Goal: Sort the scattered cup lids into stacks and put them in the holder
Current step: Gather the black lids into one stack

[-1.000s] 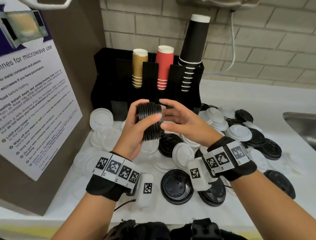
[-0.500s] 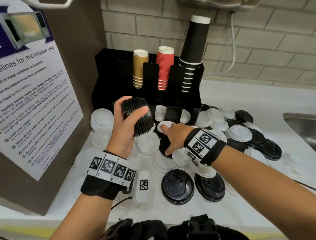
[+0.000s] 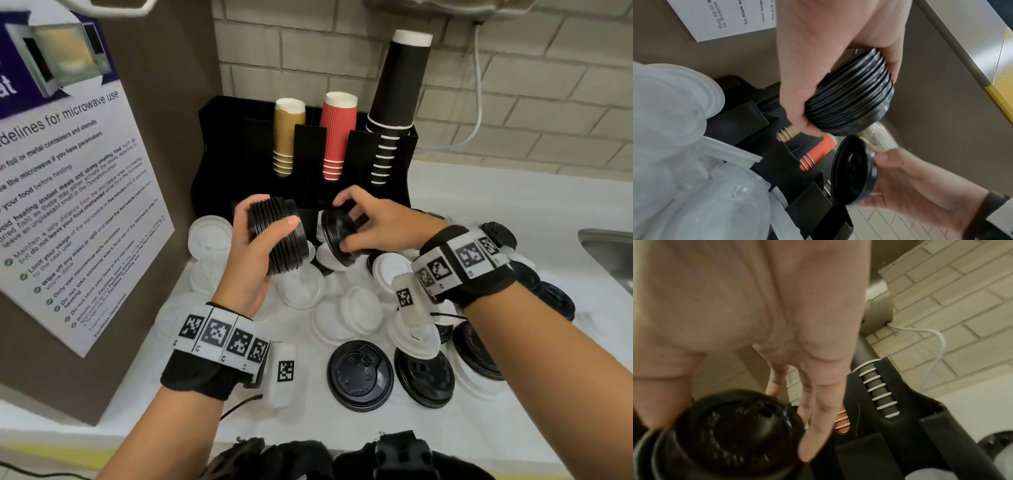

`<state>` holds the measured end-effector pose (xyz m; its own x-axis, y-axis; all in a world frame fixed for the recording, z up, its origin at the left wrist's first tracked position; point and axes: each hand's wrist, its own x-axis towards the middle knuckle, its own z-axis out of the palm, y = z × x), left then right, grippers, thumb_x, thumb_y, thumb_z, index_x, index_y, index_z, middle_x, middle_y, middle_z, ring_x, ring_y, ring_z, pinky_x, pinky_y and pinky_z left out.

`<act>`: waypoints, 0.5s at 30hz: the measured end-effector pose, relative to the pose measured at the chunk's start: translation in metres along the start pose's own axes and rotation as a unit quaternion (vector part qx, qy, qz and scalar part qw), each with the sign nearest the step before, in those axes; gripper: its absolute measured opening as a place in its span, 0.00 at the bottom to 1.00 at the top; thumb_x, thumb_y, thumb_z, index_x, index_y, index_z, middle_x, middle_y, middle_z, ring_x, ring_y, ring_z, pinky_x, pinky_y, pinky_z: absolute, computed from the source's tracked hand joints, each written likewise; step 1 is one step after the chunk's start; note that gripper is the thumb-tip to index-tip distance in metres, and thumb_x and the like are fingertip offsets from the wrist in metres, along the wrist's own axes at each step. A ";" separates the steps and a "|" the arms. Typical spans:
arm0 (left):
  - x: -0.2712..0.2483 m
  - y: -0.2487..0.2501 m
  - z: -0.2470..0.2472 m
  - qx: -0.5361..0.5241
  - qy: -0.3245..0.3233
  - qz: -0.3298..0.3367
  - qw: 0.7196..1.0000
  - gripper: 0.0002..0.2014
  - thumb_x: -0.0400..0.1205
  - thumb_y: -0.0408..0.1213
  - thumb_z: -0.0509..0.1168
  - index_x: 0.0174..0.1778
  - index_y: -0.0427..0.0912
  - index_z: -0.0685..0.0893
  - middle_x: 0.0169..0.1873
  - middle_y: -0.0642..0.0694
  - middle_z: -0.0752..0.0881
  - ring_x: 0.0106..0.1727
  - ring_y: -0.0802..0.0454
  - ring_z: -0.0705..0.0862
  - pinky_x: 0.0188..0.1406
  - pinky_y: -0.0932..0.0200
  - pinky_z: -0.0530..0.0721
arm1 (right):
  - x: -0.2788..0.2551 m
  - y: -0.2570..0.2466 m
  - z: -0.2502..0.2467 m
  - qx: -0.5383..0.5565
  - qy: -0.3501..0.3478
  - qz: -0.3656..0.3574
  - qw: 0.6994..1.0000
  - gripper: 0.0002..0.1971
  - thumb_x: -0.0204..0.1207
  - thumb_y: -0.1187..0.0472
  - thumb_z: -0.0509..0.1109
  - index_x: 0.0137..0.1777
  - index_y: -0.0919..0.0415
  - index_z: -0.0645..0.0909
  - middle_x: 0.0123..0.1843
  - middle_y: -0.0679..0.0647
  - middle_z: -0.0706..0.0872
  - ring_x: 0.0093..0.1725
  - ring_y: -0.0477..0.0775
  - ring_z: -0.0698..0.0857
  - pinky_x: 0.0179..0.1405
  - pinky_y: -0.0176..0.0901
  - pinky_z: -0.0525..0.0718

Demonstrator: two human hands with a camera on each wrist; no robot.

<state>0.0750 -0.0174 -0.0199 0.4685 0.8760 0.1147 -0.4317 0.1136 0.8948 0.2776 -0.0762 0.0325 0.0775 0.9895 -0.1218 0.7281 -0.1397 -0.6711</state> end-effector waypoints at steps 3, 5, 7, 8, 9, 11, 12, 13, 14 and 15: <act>-0.001 -0.003 0.003 0.002 -0.019 -0.008 1.000 0.22 0.70 0.39 0.72 0.59 0.56 0.78 0.51 0.50 0.83 0.48 0.53 0.87 0.34 0.54 0.86 | -0.011 -0.004 0.003 0.154 0.033 -0.038 0.987 0.27 0.73 0.65 0.75 0.69 0.46 0.71 0.63 0.58 0.79 0.52 0.61 0.88 0.48 0.41 0.88; -0.002 -0.004 0.006 0.006 -0.026 -0.010 1.000 0.22 0.71 0.40 0.72 0.60 0.56 0.77 0.52 0.50 0.84 0.49 0.52 0.87 0.36 0.53 0.86 | -0.019 -0.006 0.009 0.228 0.047 -0.071 0.970 0.26 0.73 0.65 0.74 0.69 0.46 0.72 0.64 0.58 0.80 0.55 0.60 0.88 0.56 0.49 0.88; -0.002 -0.004 0.010 0.003 -0.027 -0.008 1.000 0.22 0.72 0.40 0.72 0.61 0.54 0.76 0.54 0.48 0.83 0.53 0.48 0.86 0.40 0.49 0.88 | -0.025 -0.008 0.016 0.265 0.055 -0.099 0.958 0.27 0.71 0.64 0.74 0.69 0.48 0.72 0.62 0.58 0.81 0.55 0.56 0.88 0.55 0.45 0.86; -0.002 -0.004 0.011 -0.005 -0.026 -0.007 1.000 0.22 0.72 0.39 0.71 0.61 0.53 0.76 0.55 0.47 0.82 0.56 0.45 0.85 0.44 0.44 0.88 | -0.026 -0.010 0.020 0.271 0.056 -0.105 0.955 0.28 0.70 0.64 0.74 0.69 0.50 0.72 0.61 0.58 0.82 0.55 0.55 0.88 0.55 0.44 0.86; -0.002 -0.004 0.013 -0.013 -0.024 -0.006 1.000 0.22 0.72 0.39 0.71 0.62 0.52 0.75 0.57 0.45 0.82 0.58 0.43 0.84 0.49 0.38 0.88 | -0.027 -0.010 0.022 0.272 0.056 -0.108 0.955 0.28 0.70 0.64 0.74 0.69 0.51 0.72 0.61 0.59 0.82 0.55 0.55 0.88 0.55 0.44 0.85; -0.003 -0.003 0.016 -0.023 -0.022 -0.002 0.999 0.23 0.73 0.38 0.70 0.64 0.50 0.74 0.59 0.43 0.80 0.60 0.40 0.83 0.54 0.32 0.84 | -0.027 -0.010 0.025 0.277 0.055 -0.109 0.953 0.28 0.70 0.64 0.74 0.70 0.53 0.72 0.61 0.59 0.83 0.54 0.55 0.88 0.55 0.45 0.85; -0.003 -0.003 0.017 -0.024 -0.021 0.002 0.999 0.23 0.74 0.38 0.70 0.65 0.50 0.74 0.59 0.43 0.80 0.60 0.40 0.83 0.54 0.32 0.85 | -0.027 -0.009 0.026 0.278 0.054 -0.110 0.953 0.28 0.70 0.64 0.74 0.70 0.53 0.71 0.61 0.59 0.83 0.54 0.54 0.87 0.56 0.46 0.85; -0.003 -0.003 0.017 -0.023 -0.024 0.005 0.999 0.23 0.74 0.38 0.70 0.65 0.50 0.73 0.59 0.43 0.80 0.60 0.41 0.83 0.52 0.33 0.85 | -0.027 -0.009 0.027 0.278 0.054 -0.111 0.953 0.28 0.71 0.65 0.74 0.71 0.54 0.71 0.61 0.60 0.83 0.54 0.54 0.87 0.57 0.47 0.85; -0.003 -0.003 0.017 -0.021 -0.029 0.007 0.999 0.23 0.74 0.38 0.69 0.65 0.50 0.73 0.59 0.44 0.80 0.59 0.42 0.84 0.49 0.36 0.87 | -0.027 -0.008 0.028 0.279 0.055 -0.111 0.952 0.28 0.72 0.66 0.74 0.71 0.55 0.71 0.61 0.61 0.82 0.54 0.54 0.87 0.57 0.48 0.85; -0.003 -0.003 0.017 -0.019 -0.039 0.005 0.999 0.23 0.74 0.39 0.70 0.65 0.51 0.74 0.58 0.44 0.81 0.58 0.43 0.84 0.46 0.40 0.89 | -0.027 -0.008 0.029 0.281 0.056 -0.111 0.952 0.27 0.73 0.67 0.74 0.71 0.55 0.71 0.61 0.61 0.82 0.54 0.53 0.87 0.56 0.47 0.86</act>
<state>0.0882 -0.0287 -0.0158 0.5228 0.8377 0.1580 -0.4649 0.1248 0.8765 0.2501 -0.1028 0.0204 0.0589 0.9902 0.1267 0.2586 0.1075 -0.9600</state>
